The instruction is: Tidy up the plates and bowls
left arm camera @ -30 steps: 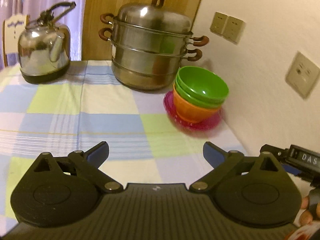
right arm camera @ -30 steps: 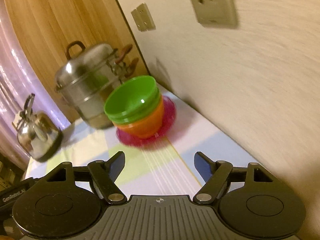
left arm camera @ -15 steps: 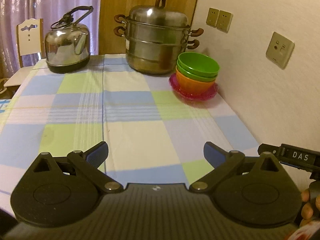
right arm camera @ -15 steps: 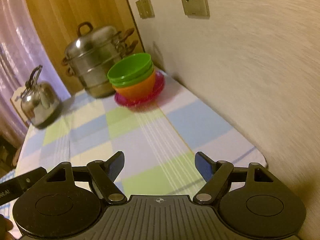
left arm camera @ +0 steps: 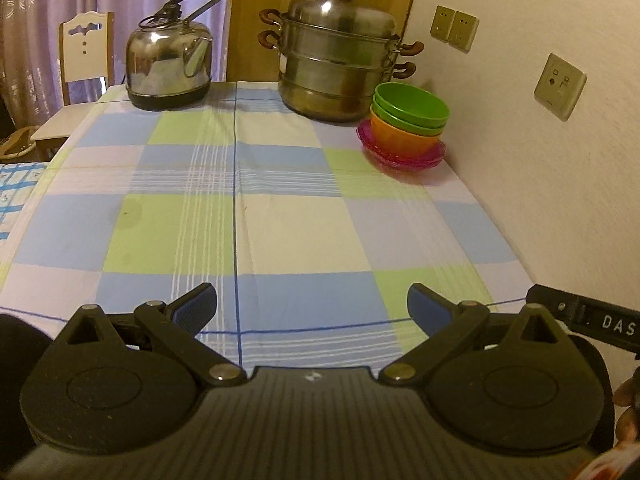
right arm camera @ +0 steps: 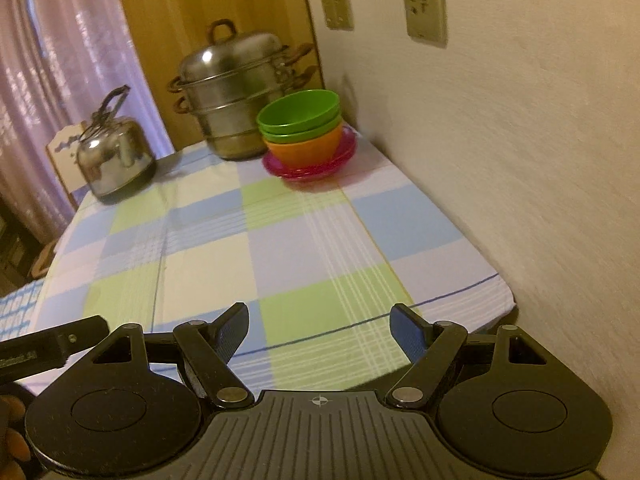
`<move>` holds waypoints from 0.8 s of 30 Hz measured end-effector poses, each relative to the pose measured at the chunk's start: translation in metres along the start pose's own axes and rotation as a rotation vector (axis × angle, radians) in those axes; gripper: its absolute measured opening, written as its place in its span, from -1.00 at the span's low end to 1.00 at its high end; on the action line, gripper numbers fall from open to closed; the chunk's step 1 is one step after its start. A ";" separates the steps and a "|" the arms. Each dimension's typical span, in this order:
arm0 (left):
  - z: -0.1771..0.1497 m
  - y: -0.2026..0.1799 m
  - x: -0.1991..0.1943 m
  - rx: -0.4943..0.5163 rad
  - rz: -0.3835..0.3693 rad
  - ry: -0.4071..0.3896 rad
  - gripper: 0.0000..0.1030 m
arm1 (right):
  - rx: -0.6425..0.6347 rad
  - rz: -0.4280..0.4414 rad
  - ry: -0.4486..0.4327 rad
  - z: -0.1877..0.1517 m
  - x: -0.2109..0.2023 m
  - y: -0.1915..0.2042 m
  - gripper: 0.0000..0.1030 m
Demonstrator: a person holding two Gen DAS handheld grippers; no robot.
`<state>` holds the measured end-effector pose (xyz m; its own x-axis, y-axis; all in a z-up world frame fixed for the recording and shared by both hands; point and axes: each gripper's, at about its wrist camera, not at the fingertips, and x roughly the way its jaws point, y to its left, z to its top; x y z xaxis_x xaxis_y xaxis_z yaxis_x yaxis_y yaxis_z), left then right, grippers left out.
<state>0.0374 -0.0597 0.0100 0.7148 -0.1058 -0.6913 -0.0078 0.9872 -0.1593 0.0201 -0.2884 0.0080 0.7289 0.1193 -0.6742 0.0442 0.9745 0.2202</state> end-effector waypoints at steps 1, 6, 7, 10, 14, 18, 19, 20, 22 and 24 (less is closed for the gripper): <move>-0.002 0.000 -0.002 -0.001 0.002 -0.003 0.96 | -0.011 -0.003 -0.004 -0.001 -0.002 0.002 0.50; -0.008 -0.005 -0.007 0.009 0.014 0.006 0.96 | -0.049 -0.012 -0.016 -0.005 -0.008 0.010 0.50; -0.008 -0.006 -0.007 0.013 0.018 0.008 0.96 | -0.054 -0.014 -0.018 -0.006 -0.008 0.010 0.50; -0.009 -0.009 -0.006 0.025 0.021 0.006 0.96 | -0.065 -0.016 -0.016 -0.009 -0.007 0.012 0.50; -0.011 -0.013 -0.005 0.044 0.033 0.000 0.96 | -0.061 -0.017 -0.005 -0.012 -0.007 0.011 0.50; -0.013 -0.012 -0.004 0.049 0.046 0.002 0.97 | -0.058 -0.019 -0.005 -0.012 -0.007 0.009 0.50; -0.013 -0.012 -0.003 0.049 0.047 0.002 0.97 | -0.060 -0.018 -0.005 -0.012 -0.007 0.009 0.50; -0.013 -0.012 -0.003 0.050 0.050 0.002 0.97 | -0.065 -0.018 -0.005 -0.012 -0.007 0.009 0.50; -0.014 -0.012 -0.004 0.051 0.053 -0.001 0.97 | -0.079 -0.022 -0.009 -0.012 -0.007 0.011 0.50; -0.014 -0.012 -0.004 0.052 0.054 0.000 0.97 | -0.088 -0.023 -0.013 -0.013 -0.007 0.012 0.50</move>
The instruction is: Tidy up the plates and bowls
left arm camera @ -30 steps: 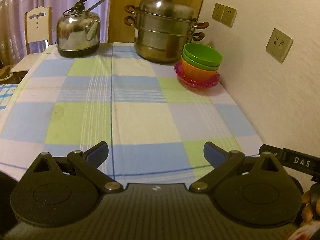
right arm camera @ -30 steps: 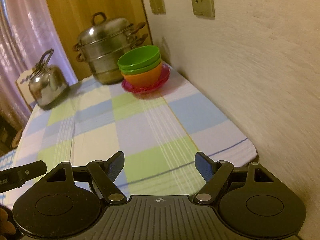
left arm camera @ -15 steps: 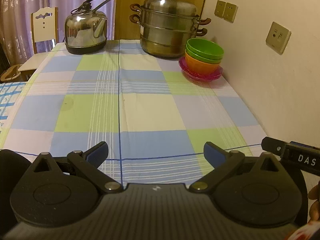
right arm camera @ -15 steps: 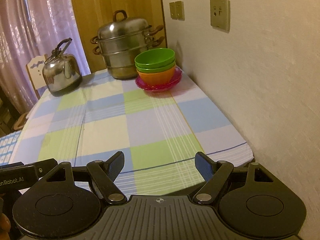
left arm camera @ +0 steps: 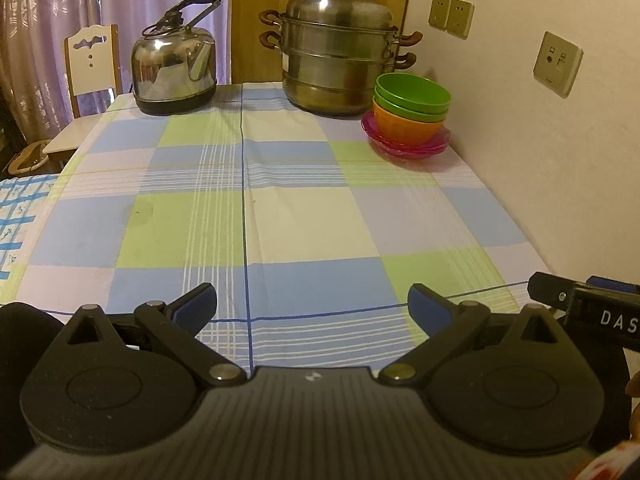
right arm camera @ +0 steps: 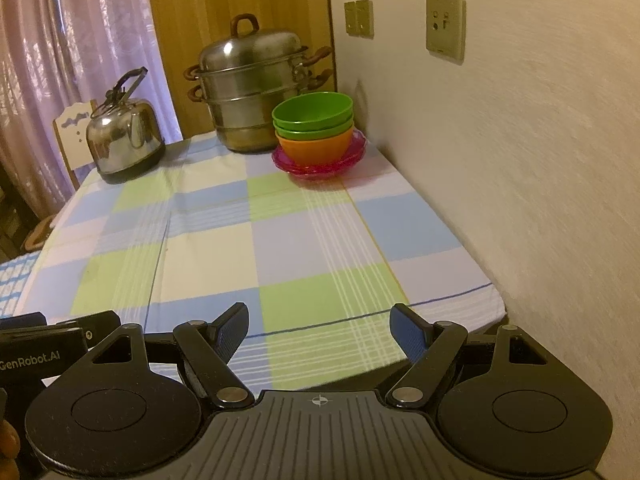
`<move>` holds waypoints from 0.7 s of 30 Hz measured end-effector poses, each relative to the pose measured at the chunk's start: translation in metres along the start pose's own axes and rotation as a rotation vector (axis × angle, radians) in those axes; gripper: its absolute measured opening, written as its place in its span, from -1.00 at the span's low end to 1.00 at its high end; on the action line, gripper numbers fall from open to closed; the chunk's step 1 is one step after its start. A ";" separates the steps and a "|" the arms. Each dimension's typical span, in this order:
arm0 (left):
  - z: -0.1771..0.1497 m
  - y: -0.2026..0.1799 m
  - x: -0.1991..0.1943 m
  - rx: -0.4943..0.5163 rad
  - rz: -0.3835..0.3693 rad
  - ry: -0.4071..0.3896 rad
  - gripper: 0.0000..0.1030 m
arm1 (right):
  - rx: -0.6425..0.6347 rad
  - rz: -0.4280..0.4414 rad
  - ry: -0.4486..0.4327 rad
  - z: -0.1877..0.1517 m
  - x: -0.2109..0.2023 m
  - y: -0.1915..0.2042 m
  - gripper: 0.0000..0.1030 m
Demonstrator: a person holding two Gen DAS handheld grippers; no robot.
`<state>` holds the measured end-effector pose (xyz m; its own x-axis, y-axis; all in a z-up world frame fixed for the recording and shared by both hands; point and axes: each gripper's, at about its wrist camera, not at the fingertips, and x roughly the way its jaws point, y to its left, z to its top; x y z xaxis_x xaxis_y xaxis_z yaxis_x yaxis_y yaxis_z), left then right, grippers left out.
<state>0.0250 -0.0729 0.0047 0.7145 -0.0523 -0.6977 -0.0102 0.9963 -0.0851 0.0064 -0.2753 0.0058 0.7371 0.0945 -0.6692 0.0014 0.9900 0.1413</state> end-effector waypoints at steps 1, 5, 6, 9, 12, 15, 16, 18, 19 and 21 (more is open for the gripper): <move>0.000 0.000 0.000 -0.001 0.000 0.000 0.97 | -0.003 0.000 -0.001 -0.001 0.000 0.000 0.50; 0.000 0.001 0.000 -0.002 0.000 0.000 0.97 | -0.002 0.000 0.002 -0.001 0.001 0.000 0.50; 0.000 0.001 0.000 -0.002 0.000 0.000 0.97 | -0.003 -0.002 0.002 -0.001 0.002 0.001 0.50; 0.000 0.001 0.000 -0.001 0.001 0.000 0.97 | -0.003 -0.002 0.003 -0.003 0.002 0.002 0.50; 0.000 0.001 0.000 -0.001 0.000 -0.001 0.97 | -0.003 -0.001 0.003 -0.003 0.002 0.002 0.50; 0.000 0.001 0.000 -0.002 0.001 -0.001 0.97 | -0.003 -0.002 0.004 -0.003 0.002 0.002 0.50; 0.000 0.001 -0.001 -0.001 0.002 -0.002 0.97 | -0.003 -0.001 0.003 -0.003 0.002 0.002 0.50; 0.000 0.001 -0.001 -0.001 0.003 -0.005 0.97 | -0.003 -0.002 0.004 -0.003 0.002 0.002 0.50; 0.001 0.001 -0.001 -0.001 0.003 -0.005 0.97 | -0.003 -0.002 0.003 -0.003 0.002 0.002 0.50; 0.001 0.001 -0.001 0.001 0.003 -0.005 0.97 | -0.001 -0.002 0.003 -0.004 0.002 0.002 0.50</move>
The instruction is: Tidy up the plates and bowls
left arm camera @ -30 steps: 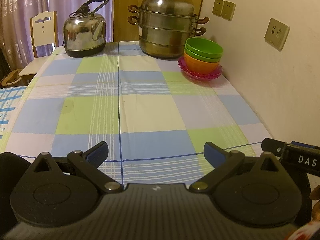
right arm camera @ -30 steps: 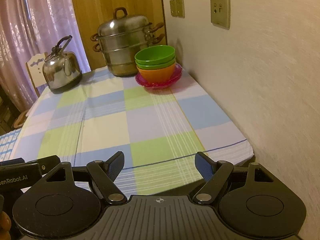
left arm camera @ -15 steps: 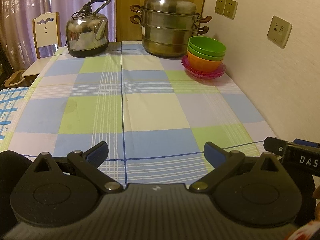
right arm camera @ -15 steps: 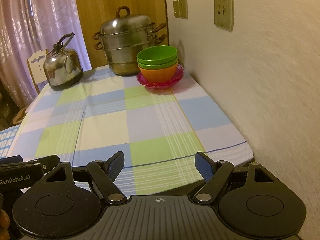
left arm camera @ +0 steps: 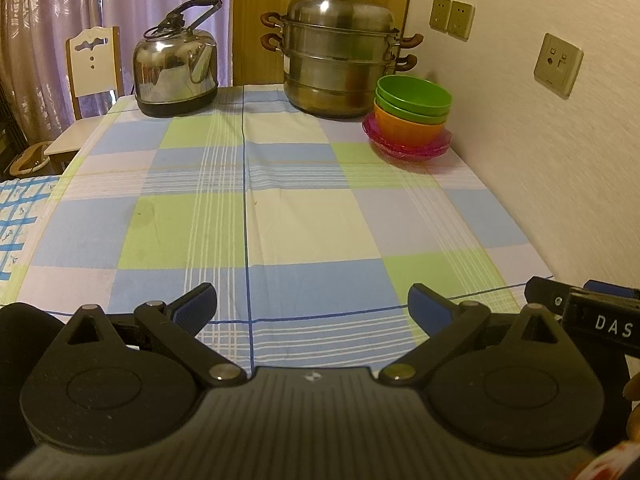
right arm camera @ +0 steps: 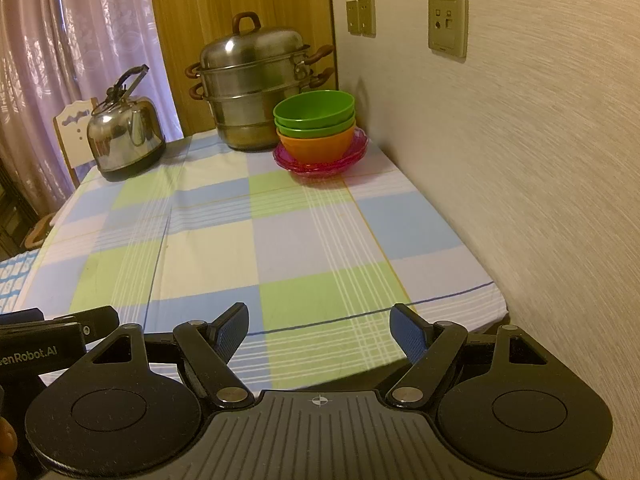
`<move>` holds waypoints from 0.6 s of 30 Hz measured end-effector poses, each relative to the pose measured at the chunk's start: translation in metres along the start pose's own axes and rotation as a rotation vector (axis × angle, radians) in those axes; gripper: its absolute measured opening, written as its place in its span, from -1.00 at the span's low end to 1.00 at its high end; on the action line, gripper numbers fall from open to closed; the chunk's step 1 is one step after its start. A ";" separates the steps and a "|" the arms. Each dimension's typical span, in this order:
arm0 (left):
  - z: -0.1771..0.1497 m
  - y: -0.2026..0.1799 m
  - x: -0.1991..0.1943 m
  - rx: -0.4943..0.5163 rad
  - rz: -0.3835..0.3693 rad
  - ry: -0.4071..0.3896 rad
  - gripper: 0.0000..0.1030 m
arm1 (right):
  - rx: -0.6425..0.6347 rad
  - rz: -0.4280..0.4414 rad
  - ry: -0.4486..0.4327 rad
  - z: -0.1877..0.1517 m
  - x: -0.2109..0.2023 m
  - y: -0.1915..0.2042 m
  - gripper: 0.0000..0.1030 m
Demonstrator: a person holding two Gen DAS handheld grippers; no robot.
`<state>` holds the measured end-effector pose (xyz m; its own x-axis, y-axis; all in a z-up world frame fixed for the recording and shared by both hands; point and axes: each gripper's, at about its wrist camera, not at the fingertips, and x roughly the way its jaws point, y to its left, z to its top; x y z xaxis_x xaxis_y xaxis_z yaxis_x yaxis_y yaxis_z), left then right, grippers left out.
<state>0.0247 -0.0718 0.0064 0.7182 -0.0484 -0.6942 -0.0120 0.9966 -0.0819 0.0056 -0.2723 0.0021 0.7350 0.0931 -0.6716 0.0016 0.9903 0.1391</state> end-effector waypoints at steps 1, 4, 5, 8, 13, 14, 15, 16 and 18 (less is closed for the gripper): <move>0.000 0.000 0.000 -0.001 0.000 0.000 0.97 | -0.001 0.001 0.000 0.000 0.000 0.000 0.50; 0.000 0.000 0.000 -0.001 -0.001 0.000 0.97 | -0.001 0.000 -0.001 0.001 0.000 0.000 0.50; 0.000 0.000 0.000 -0.001 -0.001 0.000 0.97 | -0.001 0.000 0.000 0.001 0.000 0.000 0.50; 0.000 -0.001 0.000 -0.001 0.000 0.000 0.97 | 0.001 0.000 0.000 0.000 0.000 -0.001 0.50; 0.000 0.000 0.000 -0.001 0.000 -0.001 0.97 | 0.001 -0.001 0.000 0.000 0.000 -0.001 0.50; 0.000 -0.001 0.000 -0.001 -0.001 -0.002 0.97 | 0.000 -0.001 0.000 0.000 0.000 -0.001 0.50; 0.000 -0.001 0.000 0.000 0.000 -0.003 0.97 | 0.000 -0.001 0.000 0.000 0.000 0.000 0.50; 0.000 -0.001 0.000 0.001 0.001 -0.004 0.97 | 0.001 -0.001 0.000 0.000 0.000 -0.001 0.50; 0.001 -0.001 0.000 0.000 0.000 -0.004 0.97 | -0.002 -0.002 -0.002 0.000 0.000 0.000 0.50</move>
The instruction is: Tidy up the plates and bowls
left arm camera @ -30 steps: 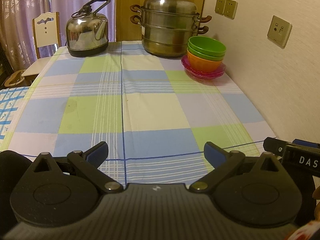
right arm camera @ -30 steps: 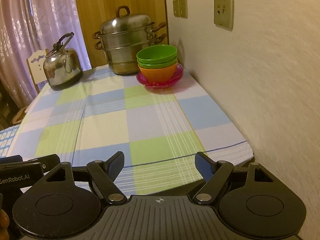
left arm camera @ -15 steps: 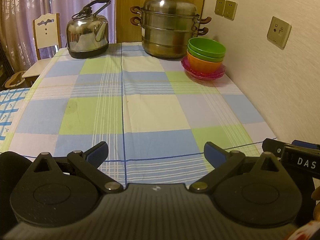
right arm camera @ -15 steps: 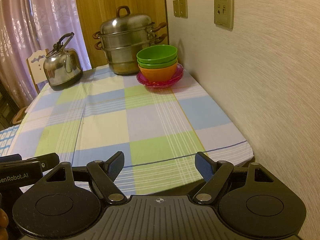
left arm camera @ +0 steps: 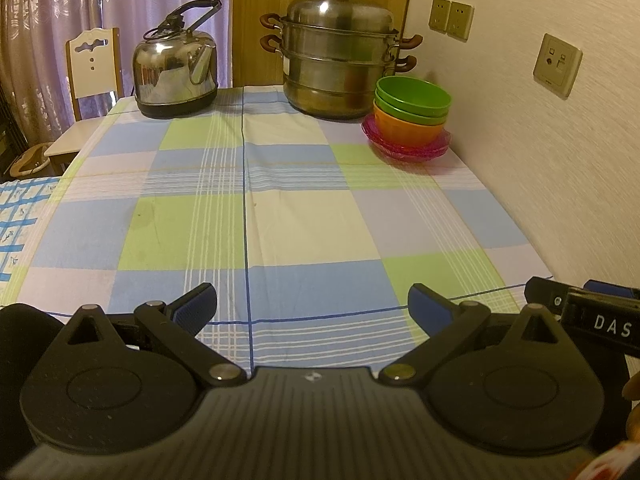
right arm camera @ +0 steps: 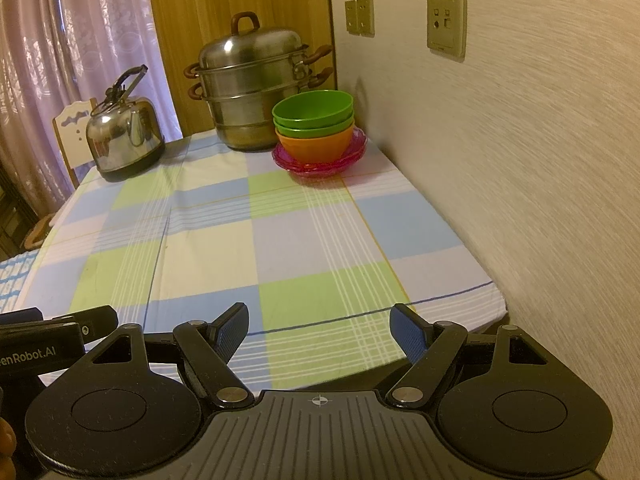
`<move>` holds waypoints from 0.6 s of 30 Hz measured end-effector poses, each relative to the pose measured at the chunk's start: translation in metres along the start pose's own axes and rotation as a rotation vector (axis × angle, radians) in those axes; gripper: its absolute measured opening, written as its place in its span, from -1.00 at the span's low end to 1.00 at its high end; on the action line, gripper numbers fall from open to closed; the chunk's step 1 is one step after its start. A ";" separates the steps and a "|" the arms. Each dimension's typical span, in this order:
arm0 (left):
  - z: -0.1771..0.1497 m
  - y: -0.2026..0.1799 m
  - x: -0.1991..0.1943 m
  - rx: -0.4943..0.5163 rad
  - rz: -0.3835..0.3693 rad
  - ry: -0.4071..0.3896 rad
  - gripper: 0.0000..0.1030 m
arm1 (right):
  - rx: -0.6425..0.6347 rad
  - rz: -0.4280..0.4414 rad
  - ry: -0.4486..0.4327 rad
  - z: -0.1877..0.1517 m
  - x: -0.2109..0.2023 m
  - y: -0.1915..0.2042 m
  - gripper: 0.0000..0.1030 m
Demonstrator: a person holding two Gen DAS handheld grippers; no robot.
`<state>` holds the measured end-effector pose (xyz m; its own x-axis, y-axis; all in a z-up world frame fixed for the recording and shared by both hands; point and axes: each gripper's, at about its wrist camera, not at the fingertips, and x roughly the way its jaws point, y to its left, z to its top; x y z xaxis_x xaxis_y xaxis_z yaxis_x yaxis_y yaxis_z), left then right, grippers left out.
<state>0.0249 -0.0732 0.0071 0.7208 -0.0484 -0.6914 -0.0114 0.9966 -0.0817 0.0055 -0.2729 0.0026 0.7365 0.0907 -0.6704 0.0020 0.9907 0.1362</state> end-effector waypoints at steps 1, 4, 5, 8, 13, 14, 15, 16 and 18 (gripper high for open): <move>0.000 0.000 0.000 0.001 0.000 -0.001 0.97 | -0.002 -0.001 -0.001 0.000 0.000 0.000 0.50; 0.000 0.000 0.000 0.000 0.000 0.001 0.97 | 0.001 0.000 0.001 0.000 0.000 0.000 0.50; 0.000 0.000 0.000 0.000 0.000 0.001 0.97 | 0.000 0.000 0.001 0.000 0.000 0.000 0.50; 0.000 0.000 -0.001 0.001 0.000 0.001 0.97 | 0.000 0.000 0.000 0.000 0.000 0.000 0.50; 0.000 0.000 -0.001 0.002 -0.002 0.001 0.97 | 0.000 0.000 0.000 0.000 0.000 0.000 0.50; 0.000 0.000 -0.001 0.001 -0.001 0.001 0.97 | -0.001 0.001 0.000 0.000 0.000 0.000 0.50; 0.000 0.000 -0.001 0.001 -0.001 0.001 0.97 | -0.002 0.000 -0.001 0.000 0.000 0.000 0.50; 0.000 0.000 -0.001 0.001 -0.001 0.001 0.97 | -0.001 0.000 0.000 0.000 0.000 0.000 0.50; 0.000 0.000 0.000 0.003 -0.002 0.001 0.97 | 0.000 0.002 0.000 0.000 0.000 0.000 0.50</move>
<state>0.0244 -0.0735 0.0071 0.7198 -0.0509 -0.6923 -0.0075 0.9967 -0.0810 0.0053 -0.2728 0.0026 0.7365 0.0923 -0.6701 0.0007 0.9905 0.1372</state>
